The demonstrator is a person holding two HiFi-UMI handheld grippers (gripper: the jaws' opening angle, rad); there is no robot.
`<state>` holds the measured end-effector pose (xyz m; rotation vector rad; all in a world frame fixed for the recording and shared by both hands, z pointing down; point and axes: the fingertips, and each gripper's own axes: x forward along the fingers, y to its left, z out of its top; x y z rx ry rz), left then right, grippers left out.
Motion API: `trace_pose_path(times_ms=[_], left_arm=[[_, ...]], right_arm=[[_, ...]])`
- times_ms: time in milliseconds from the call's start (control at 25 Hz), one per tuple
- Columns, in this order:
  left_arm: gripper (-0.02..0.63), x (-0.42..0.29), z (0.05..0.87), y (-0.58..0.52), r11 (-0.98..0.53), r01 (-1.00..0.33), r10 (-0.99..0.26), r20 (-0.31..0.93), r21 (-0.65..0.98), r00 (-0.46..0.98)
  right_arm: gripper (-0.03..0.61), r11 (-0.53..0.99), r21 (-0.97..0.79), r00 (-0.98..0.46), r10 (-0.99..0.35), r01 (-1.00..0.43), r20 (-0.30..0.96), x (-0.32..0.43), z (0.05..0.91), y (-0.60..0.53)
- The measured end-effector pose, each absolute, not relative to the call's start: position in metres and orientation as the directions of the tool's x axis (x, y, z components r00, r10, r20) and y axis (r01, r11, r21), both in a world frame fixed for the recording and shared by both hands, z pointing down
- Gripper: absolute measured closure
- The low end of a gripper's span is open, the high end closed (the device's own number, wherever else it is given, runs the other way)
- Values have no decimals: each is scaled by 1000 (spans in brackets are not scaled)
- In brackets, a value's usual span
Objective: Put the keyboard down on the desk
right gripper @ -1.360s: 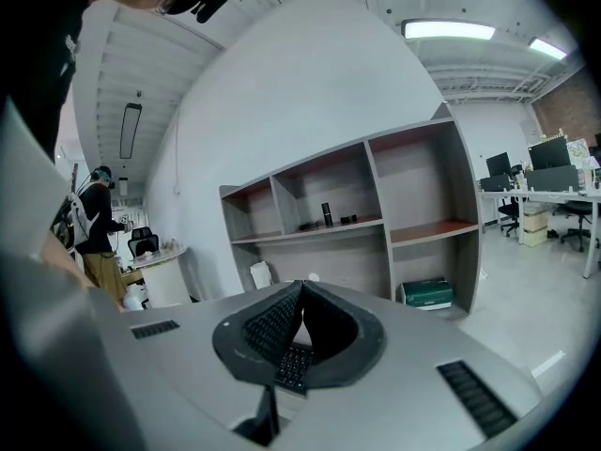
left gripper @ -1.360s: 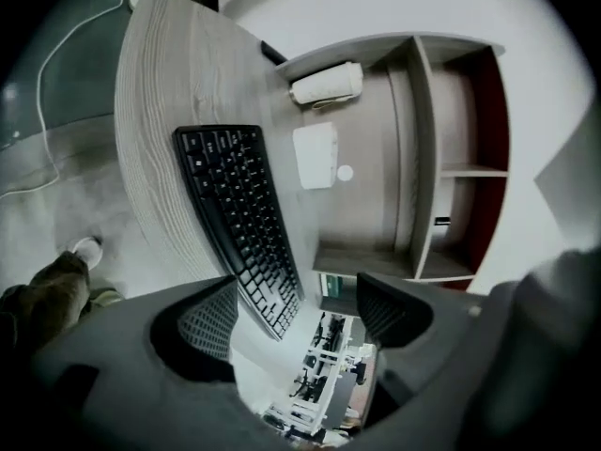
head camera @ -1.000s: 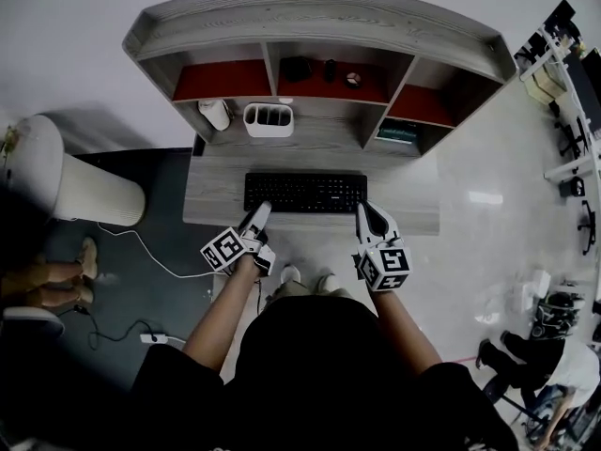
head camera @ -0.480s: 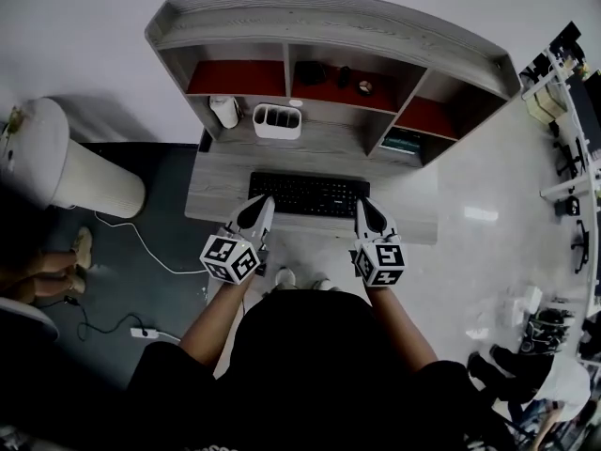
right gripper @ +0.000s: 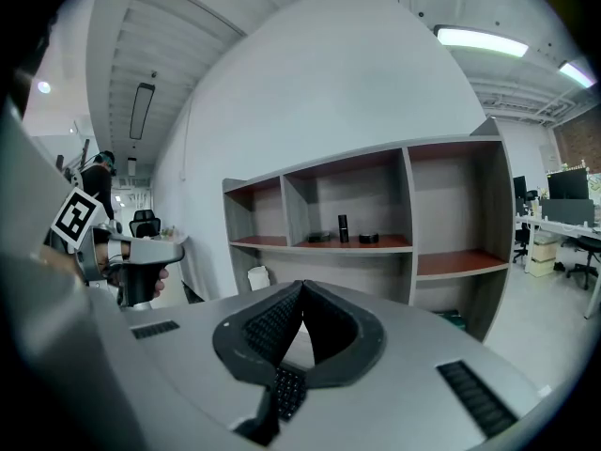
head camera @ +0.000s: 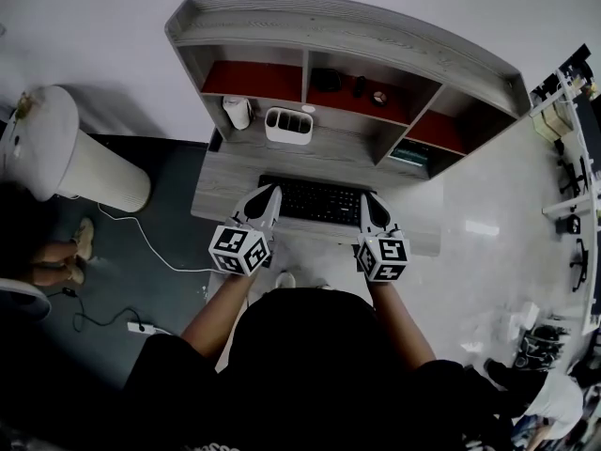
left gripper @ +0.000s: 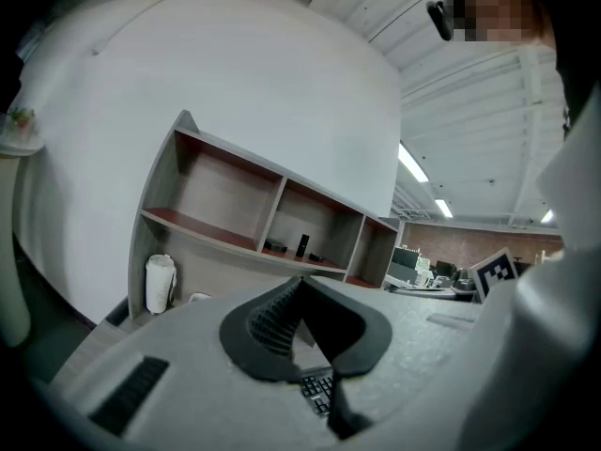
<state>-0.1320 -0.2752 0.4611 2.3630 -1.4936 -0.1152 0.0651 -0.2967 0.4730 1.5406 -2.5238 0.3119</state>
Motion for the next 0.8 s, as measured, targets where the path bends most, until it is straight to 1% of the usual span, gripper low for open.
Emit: trace_pose_path(times_ms=[400, 800], left_arm=[[598, -136, 460, -283, -383, -860, -890, 116, 337, 442], [598, -132, 459, -288, -365, -869, -898, 121, 333, 423]], right_arm=[[566, 467, -84, -473, -846, -880, 245, 55, 470, -310], [566, 493, -86, -499, -839, -866, 214, 52, 457, -314]])
